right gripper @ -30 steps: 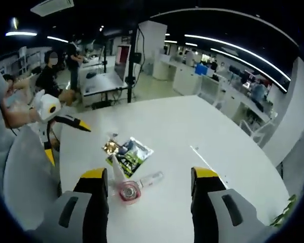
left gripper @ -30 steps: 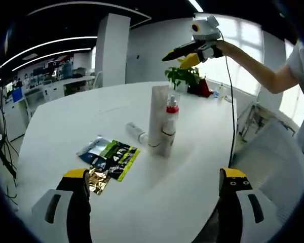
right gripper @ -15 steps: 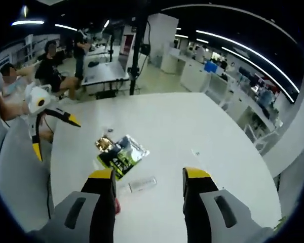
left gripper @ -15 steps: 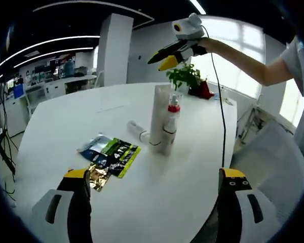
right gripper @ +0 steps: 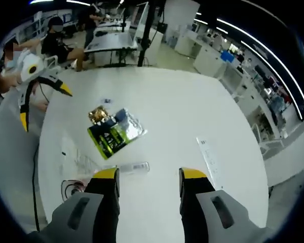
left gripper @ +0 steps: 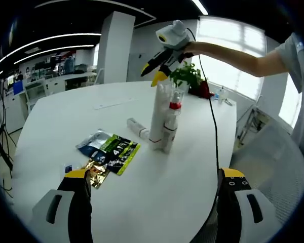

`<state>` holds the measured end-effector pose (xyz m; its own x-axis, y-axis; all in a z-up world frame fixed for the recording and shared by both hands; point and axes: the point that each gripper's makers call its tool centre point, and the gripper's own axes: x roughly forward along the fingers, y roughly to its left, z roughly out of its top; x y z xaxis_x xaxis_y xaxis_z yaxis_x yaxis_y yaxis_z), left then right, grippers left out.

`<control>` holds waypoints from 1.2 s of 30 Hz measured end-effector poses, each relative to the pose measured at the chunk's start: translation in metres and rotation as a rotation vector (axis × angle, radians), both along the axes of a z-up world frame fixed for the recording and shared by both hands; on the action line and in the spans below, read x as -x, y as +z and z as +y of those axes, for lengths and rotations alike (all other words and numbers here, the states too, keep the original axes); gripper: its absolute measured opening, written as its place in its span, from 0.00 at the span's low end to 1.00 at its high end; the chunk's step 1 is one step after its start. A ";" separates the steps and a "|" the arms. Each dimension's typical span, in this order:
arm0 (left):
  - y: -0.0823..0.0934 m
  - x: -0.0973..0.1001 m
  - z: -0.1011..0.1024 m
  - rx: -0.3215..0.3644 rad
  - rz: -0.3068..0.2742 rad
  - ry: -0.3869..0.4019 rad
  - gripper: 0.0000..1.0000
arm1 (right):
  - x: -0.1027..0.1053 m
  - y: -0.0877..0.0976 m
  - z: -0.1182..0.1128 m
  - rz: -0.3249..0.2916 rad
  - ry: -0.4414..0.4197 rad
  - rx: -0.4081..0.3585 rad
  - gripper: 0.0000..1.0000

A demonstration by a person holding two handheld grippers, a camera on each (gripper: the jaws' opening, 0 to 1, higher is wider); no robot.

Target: Arrange the skincare products in the storage area until every visible bottle or jar stands upright without overlapping.

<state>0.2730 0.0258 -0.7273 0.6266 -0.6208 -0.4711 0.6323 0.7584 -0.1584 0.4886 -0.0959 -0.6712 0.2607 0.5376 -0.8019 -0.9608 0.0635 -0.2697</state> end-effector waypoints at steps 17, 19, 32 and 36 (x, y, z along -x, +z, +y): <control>-0.007 -0.001 0.003 0.016 0.038 0.032 0.96 | -0.006 -0.061 -0.002 -0.050 0.297 0.106 0.43; -0.010 -0.001 0.003 0.011 0.044 0.030 0.97 | -0.002 -0.067 0.000 -0.058 0.347 0.101 0.42; -0.016 -0.005 0.003 -0.014 0.064 0.032 0.96 | 0.023 -0.103 0.010 -0.013 0.660 0.133 0.35; -0.017 -0.004 0.003 -0.006 0.072 0.035 0.95 | 0.029 -0.113 0.013 0.017 0.723 0.145 0.35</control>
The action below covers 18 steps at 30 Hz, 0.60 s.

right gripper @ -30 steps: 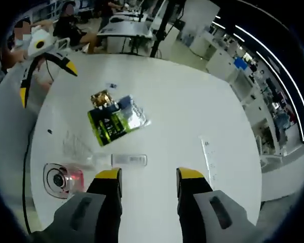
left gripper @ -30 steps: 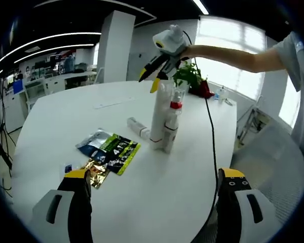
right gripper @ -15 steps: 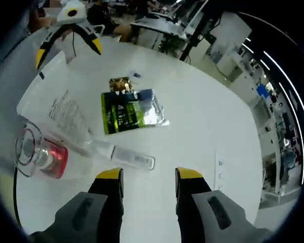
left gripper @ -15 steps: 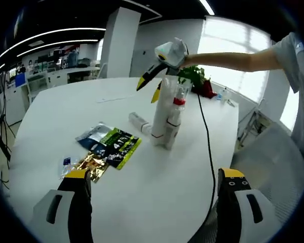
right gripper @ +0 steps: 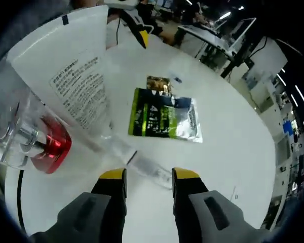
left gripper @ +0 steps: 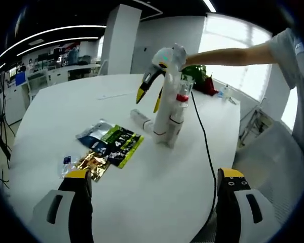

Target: Arrange the skincare products in the storage area until every visible bottle or jar stands upright without overlapping.

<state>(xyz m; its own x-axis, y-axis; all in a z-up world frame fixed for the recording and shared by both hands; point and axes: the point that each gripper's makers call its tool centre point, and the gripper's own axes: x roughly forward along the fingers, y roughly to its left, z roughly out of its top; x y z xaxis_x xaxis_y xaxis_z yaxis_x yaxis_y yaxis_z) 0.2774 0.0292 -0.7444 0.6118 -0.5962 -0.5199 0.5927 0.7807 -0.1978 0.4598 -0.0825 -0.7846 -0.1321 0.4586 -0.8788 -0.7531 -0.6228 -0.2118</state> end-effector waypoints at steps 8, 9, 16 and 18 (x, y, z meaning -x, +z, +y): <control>-0.008 0.001 0.004 -0.001 0.021 0.012 0.94 | 0.006 -0.017 0.005 0.025 0.086 0.041 0.35; -0.010 0.002 0.004 -0.001 0.026 0.013 0.94 | 0.006 -0.019 0.005 0.029 0.091 0.049 0.35; -0.013 0.001 0.004 0.004 0.041 0.018 0.93 | 0.014 -0.031 0.009 0.054 0.144 0.089 0.33; -0.014 0.001 0.005 0.002 0.046 0.021 0.93 | 0.014 -0.033 0.009 0.049 0.153 0.100 0.32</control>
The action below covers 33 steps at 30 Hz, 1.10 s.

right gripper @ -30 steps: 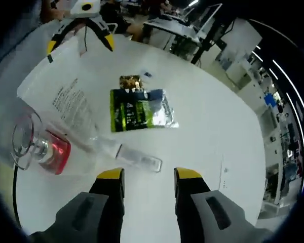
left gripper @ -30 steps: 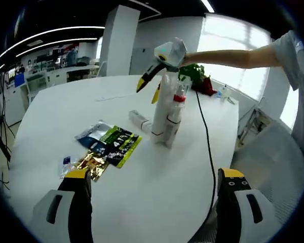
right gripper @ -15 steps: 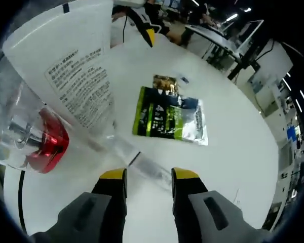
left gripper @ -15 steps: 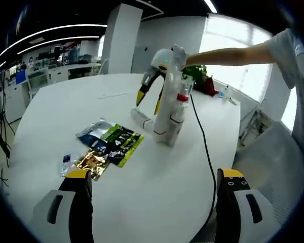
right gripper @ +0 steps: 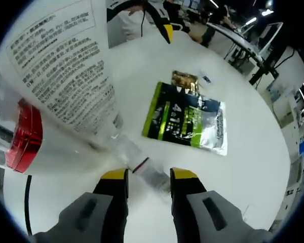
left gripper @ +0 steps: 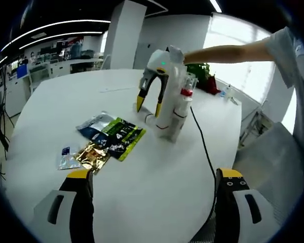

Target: Arrange the skincare products in the storage area until every visible bottle or jar stands upright without overlapping.

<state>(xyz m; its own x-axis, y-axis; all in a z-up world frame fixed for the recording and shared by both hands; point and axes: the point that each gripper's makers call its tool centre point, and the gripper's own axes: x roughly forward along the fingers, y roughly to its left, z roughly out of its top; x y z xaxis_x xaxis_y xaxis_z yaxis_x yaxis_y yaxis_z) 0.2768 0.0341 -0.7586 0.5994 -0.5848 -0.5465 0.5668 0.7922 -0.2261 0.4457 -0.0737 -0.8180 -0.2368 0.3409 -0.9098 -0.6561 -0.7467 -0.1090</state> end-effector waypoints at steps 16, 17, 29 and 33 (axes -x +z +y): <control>-0.001 0.002 -0.004 0.022 0.018 0.000 0.93 | 0.001 -0.016 -0.006 0.015 0.004 0.066 0.24; -0.002 0.002 -0.004 0.019 0.017 -0.002 0.93 | 0.001 -0.016 -0.007 0.015 0.007 0.067 0.24; 0.001 0.004 -0.006 0.020 0.022 -0.003 0.93 | 0.003 -0.017 -0.010 0.008 -0.005 0.101 0.20; 0.003 0.004 -0.004 0.013 0.017 0.000 0.93 | 0.003 -0.017 -0.010 -0.003 -0.011 0.110 0.20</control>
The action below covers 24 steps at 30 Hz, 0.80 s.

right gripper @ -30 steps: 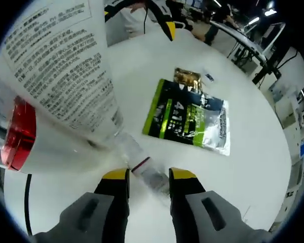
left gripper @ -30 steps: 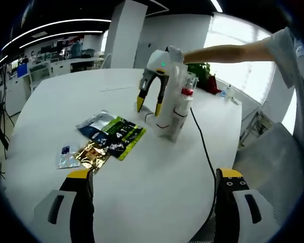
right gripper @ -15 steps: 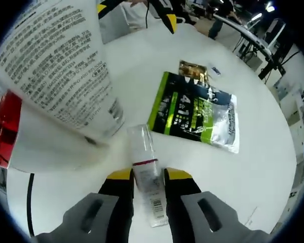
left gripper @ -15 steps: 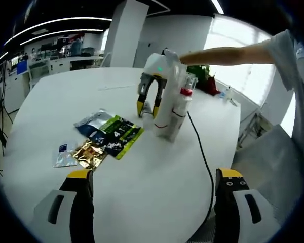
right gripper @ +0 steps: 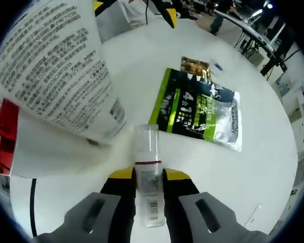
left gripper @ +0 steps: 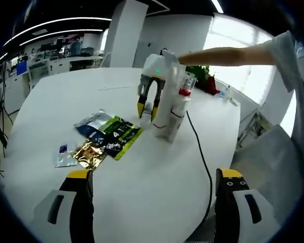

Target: Arrange the skincare products in the storage area until every visible bottle or jar stands upright without overlapping.

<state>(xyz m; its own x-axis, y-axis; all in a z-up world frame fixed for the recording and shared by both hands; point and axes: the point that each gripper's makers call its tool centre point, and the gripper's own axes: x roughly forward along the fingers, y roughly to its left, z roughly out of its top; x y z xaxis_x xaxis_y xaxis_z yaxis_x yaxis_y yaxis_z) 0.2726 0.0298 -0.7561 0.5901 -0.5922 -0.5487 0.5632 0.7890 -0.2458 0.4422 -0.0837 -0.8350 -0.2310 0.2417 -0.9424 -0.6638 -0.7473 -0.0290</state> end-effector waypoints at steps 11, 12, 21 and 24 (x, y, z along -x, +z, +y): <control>0.008 0.000 -0.001 0.000 -0.022 -0.002 0.92 | -0.001 0.007 0.002 -0.029 -0.105 -0.030 0.19; 0.008 0.000 -0.001 -0.005 -0.023 -0.001 0.92 | -0.001 0.009 0.003 -0.028 -0.114 -0.040 0.19; 0.014 0.001 -0.002 -0.012 -0.033 -0.004 0.92 | -0.009 0.034 0.010 -0.063 -0.168 -0.095 0.19; 0.018 0.000 -0.003 -0.012 -0.040 -0.003 0.92 | -0.011 0.046 0.013 -0.073 -0.191 -0.125 0.19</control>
